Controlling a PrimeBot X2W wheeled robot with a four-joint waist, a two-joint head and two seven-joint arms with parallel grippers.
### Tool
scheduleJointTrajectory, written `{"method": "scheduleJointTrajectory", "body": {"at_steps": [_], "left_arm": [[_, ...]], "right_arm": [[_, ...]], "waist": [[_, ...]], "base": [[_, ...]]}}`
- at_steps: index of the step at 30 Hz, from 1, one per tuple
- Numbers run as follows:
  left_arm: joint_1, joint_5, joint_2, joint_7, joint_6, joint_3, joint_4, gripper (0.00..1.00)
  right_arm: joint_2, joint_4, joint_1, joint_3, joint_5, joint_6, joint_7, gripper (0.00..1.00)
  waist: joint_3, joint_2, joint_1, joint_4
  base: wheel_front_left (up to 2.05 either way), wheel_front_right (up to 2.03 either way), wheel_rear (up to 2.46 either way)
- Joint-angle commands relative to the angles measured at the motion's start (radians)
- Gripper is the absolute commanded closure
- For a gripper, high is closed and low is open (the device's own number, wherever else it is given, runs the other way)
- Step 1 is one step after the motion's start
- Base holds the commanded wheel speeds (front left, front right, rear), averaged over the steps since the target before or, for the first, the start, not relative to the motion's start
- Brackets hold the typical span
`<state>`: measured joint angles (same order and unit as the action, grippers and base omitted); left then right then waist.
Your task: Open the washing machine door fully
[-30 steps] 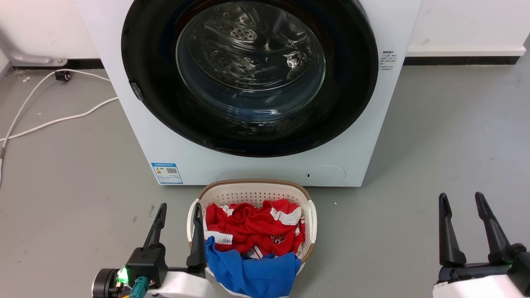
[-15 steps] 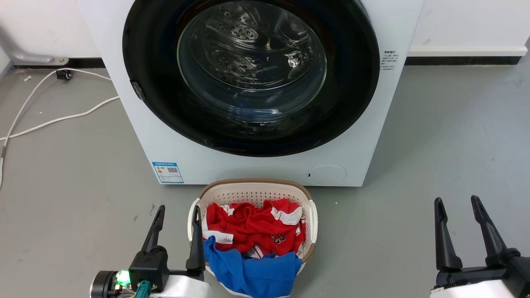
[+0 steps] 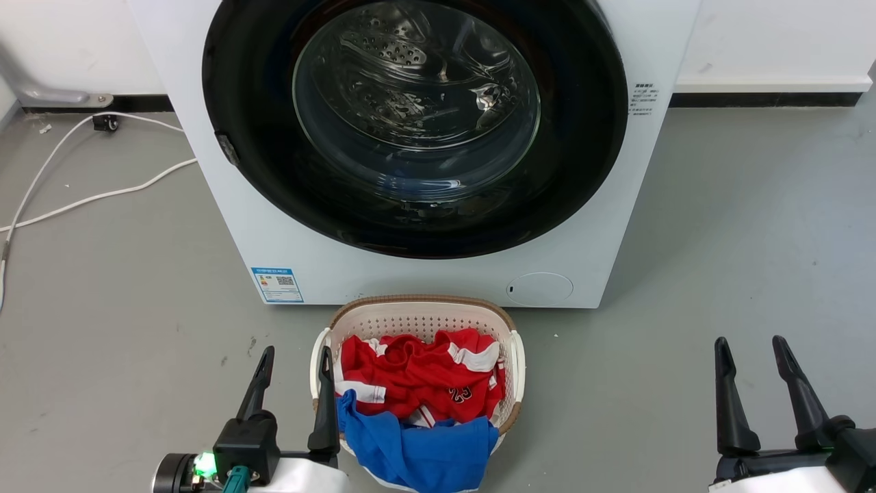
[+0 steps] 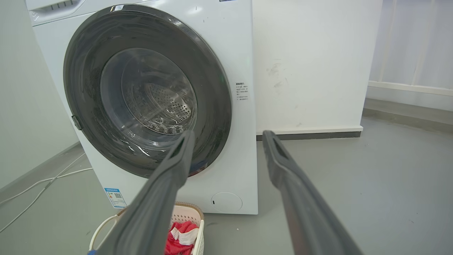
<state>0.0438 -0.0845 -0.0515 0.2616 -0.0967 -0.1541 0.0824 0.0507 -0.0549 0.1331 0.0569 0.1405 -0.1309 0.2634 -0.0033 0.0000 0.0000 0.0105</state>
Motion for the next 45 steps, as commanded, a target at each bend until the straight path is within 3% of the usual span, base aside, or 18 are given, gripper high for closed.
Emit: {"method": "scheduleJointTrajectory", "body": {"at_steps": [1, 8, 9, 10, 13, 16, 26, 37, 43, 45], "left_arm": [[0.007, -0.002, 0.002, 0.005, -0.001, 0.002, 0.002, 0.00], [0.009, -0.002, 0.002, 0.005, -0.006, 0.000, 0.007, 0.00], [0.008, -0.002, 0.002, 0.005, -0.006, -0.001, 0.008, 0.00], [0.008, -0.003, 0.002, 0.005, -0.006, -0.001, 0.009, 0.00], [0.006, -0.006, 0.002, 0.005, -0.008, -0.002, 0.011, 0.00], [0.006, -0.005, 0.002, 0.005, -0.010, -0.002, 0.014, 0.00], [0.005, -0.008, 0.002, 0.005, -0.007, -0.003, 0.019, 0.00], [0.010, -0.012, 0.002, 0.005, -0.009, -0.004, 0.022, 0.00], [0.012, -0.002, 0.002, 0.005, -0.014, -0.001, 0.017, 0.00], [0.012, 0.001, 0.002, 0.005, -0.016, 0.000, 0.015, 0.00]], "right_arm": [[-0.001, 0.003, 0.009, -0.002, 0.000, 0.000, 0.002, 0.00], [-0.001, 0.014, 0.011, -0.005, -0.003, 0.000, 0.002, 0.00], [-0.001, 0.014, 0.010, -0.006, -0.003, 0.000, 0.002, 0.41], [-0.001, 0.014, 0.009, -0.006, -0.004, 0.000, 0.002, 1.00], [-0.001, 0.005, 0.004, -0.011, -0.003, 0.000, 0.002, 1.00], [-0.001, 0.004, -0.002, -0.021, 0.116, 0.000, 0.002, 1.00], [-0.001, 0.052, -0.019, -0.087, 0.789, 0.000, 0.002, 1.00], [0.000, 0.056, -0.023, -0.114, 1.349, 0.000, -0.001, 1.00], [0.005, 0.023, -0.001, -0.089, 1.522, 0.000, -0.114, 1.00], [0.008, -0.011, 0.019, -0.070, 1.588, 0.000, -0.222, 1.00]], "waist": [[0.000, 0.0000, 0.0000, 0.000], [-0.002, 0.0000, 0.0000, 0.000], [-0.002, 0.0000, 0.0000, 0.000], [-0.002, 0.0000, 0.0000, 0.000], [-0.002, 0.0000, 0.0000, 0.000], [-0.003, 0.0000, 0.0000, -0.001], [-0.009, 0.0000, 0.0000, -0.003], [-0.012, 0.0000, 0.0000, -0.004], [-0.013, 0.0000, 0.0000, -0.004], [-0.013, 0.0000, 0.0000, -0.006]], "base": [[0.00, 0.00, 0.00], [0.00, 0.00, 0.00], [0.00, 0.00, 0.00], [0.00, 0.00, 0.00], [0.00, 0.00, 0.00], [0.00, 0.00, 0.00], [0.00, 0.00, 0.00], [0.00, 0.00, 0.00], [0.00, 0.00, 0.00], [0.00, 0.00, 0.00]]}}
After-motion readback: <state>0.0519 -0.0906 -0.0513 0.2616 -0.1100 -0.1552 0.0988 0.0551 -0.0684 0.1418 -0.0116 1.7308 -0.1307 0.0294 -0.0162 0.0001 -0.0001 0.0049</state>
